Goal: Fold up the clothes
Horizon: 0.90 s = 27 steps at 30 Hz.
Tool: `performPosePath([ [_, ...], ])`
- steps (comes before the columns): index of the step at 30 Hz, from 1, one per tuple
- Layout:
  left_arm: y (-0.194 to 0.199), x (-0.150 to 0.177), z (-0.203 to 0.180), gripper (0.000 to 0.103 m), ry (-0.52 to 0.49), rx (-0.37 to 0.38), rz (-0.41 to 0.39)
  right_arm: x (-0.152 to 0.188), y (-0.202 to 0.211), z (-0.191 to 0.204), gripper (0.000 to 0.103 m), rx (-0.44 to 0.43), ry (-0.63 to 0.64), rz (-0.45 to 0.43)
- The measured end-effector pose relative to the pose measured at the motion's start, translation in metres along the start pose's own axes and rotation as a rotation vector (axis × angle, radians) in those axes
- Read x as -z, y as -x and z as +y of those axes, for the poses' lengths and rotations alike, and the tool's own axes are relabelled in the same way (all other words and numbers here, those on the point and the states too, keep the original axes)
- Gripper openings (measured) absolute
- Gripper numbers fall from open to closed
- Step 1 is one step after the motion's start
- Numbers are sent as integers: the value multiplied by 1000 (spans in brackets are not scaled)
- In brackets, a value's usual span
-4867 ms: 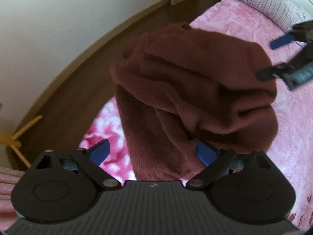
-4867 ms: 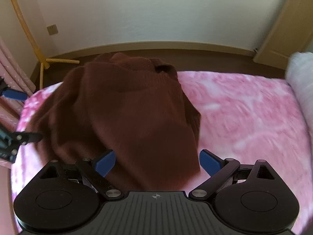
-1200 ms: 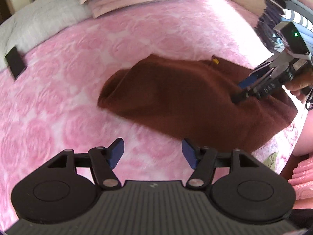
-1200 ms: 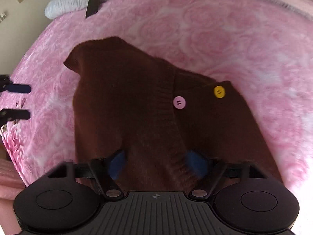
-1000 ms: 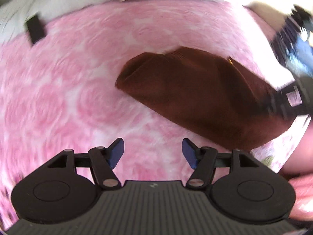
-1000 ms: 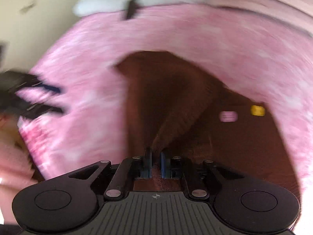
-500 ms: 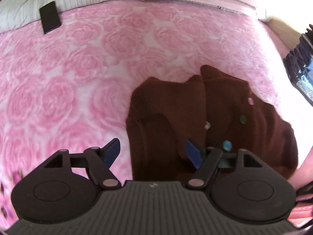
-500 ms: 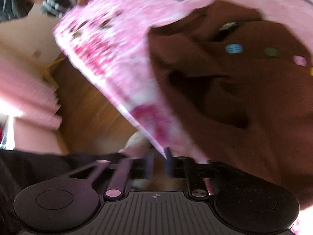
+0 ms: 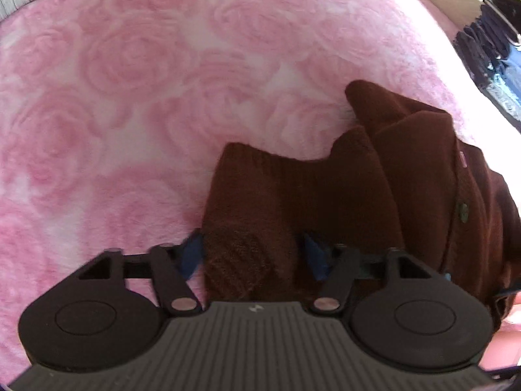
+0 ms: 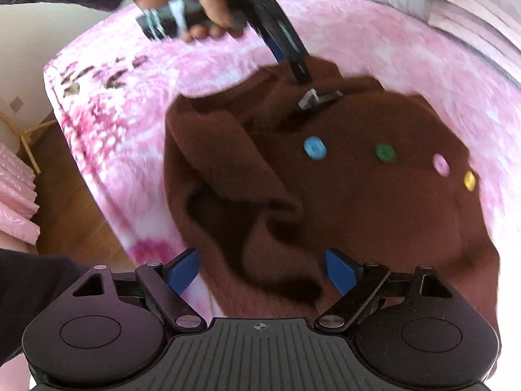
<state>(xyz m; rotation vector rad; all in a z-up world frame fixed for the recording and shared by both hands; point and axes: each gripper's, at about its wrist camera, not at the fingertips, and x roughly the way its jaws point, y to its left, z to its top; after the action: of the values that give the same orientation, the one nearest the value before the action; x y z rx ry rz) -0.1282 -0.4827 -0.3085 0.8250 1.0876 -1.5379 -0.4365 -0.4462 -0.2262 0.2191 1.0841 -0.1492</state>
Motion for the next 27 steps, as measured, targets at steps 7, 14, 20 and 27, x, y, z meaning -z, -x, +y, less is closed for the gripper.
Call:
performPosePath([
  [7, 75, 19, 7, 12, 81, 118, -142, -19, -37, 25, 36, -1, 101, 27],
  [14, 134, 40, 32, 6, 176, 103, -202, -8, 11, 24, 0, -8, 25, 49],
  [20, 122, 55, 36, 6, 176, 82, -160, -20, 33, 25, 0, 28, 5, 18],
  [27, 104, 61, 46, 9, 162, 113, -127, -49, -16, 80, 83, 9, 129, -44],
])
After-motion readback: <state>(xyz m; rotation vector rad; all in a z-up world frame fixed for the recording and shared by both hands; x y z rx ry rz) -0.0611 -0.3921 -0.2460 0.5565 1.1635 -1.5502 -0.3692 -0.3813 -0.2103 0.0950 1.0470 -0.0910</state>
